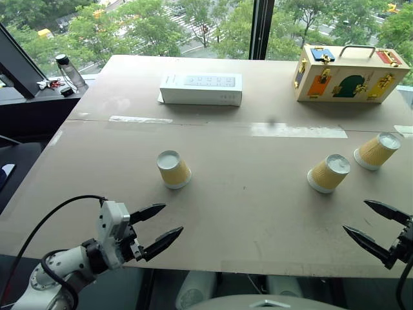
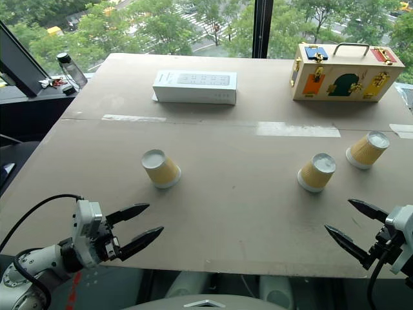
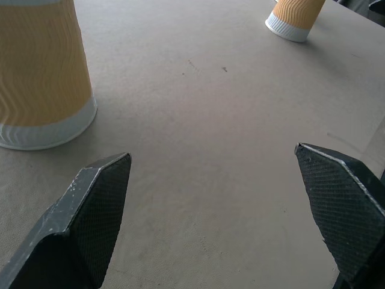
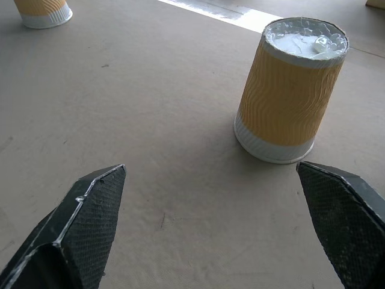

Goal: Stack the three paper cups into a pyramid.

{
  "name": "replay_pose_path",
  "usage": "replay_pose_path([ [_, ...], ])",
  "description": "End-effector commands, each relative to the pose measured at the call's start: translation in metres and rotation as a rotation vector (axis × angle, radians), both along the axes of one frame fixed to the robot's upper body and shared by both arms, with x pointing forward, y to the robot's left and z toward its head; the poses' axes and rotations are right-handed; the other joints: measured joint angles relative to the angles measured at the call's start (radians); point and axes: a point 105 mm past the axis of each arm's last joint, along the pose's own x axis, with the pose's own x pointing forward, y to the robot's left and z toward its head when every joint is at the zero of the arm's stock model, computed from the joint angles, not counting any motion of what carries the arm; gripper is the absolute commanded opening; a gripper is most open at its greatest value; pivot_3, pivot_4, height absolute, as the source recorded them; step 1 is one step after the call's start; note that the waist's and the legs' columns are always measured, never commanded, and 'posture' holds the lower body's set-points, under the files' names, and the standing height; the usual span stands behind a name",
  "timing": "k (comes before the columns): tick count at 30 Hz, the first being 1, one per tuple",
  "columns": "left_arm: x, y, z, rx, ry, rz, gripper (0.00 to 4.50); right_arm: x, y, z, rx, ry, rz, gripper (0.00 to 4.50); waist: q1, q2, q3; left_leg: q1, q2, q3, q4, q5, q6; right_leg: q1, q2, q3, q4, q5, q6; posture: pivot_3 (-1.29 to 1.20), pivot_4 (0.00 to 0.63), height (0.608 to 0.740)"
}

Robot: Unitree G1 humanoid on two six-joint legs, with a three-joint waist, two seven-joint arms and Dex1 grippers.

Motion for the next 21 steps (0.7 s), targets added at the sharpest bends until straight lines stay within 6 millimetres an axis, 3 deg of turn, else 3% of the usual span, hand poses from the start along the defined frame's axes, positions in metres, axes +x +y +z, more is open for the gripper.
replay_pose_path([
  [1, 0.005, 0.003, 0.004, 0.006, -0.05, 0.001, 4.48, 0.004, 0.013, 0.007, 0.026, -0.058, 0.015, 4.5, 0.0, 0.0, 0.0, 0.0, 0.0, 0.0, 0.0, 0.0, 0.0, 0.0, 0.0, 0.0, 0.0, 0.0, 0.0, 0.0, 0.15, 0.74],
  [7, 0.021, 0.028, 0.008, -0.018, -0.136, 0.099, 4.48, 0.001, 0.049, 0.016, 0.102, -0.117, 0.093, 4.5, 0.0, 0.002, 0.0, 0.0, 0.0, -0.001, 0.0, 0.0, 0.0, 0.0, 0.0, -0.001, 0.0, 0.0, 0.0, 0.0, 0.15, 0.74],
  [12, 0.041, 0.06, 0.011, 0.019, -0.16, 0.222, 4.48, -0.006, 0.1, 0.049, 0.186, -0.201, 0.354, 4.5, -0.001, 0.002, 0.001, 0.0, 0.0, -0.001, 0.0, 0.0, 0.001, 0.0, 0.001, -0.001, -0.001, 0.0, 0.0, 0.0, 0.15, 0.74],
  [17, 0.058, 0.063, 0.021, 0.063, -0.17, 0.097, 4.48, -0.005, 0.132, 0.061, 0.155, -0.261, 0.516, 4.5, 0.002, -0.004, -0.003, 0.001, 0.001, -0.004, 0.0, 0.0, 0.0, 0.0, 0.001, -0.005, 0.001, 0.0, 0.0, 0.0, 0.15, 0.74],
  [21, 0.074, 0.064, 0.023, 0.129, -0.199, 0.02, 4.48, -0.006, 0.139, 0.063, 0.163, -0.271, 0.542, 4.5, 0.001, -0.003, -0.002, 0.0, -0.001, -0.003, 0.0, 0.001, 0.001, 0.0, 0.0, -0.008, -0.001, 0.002, -0.003, 0.0, 0.15, 0.74],
])
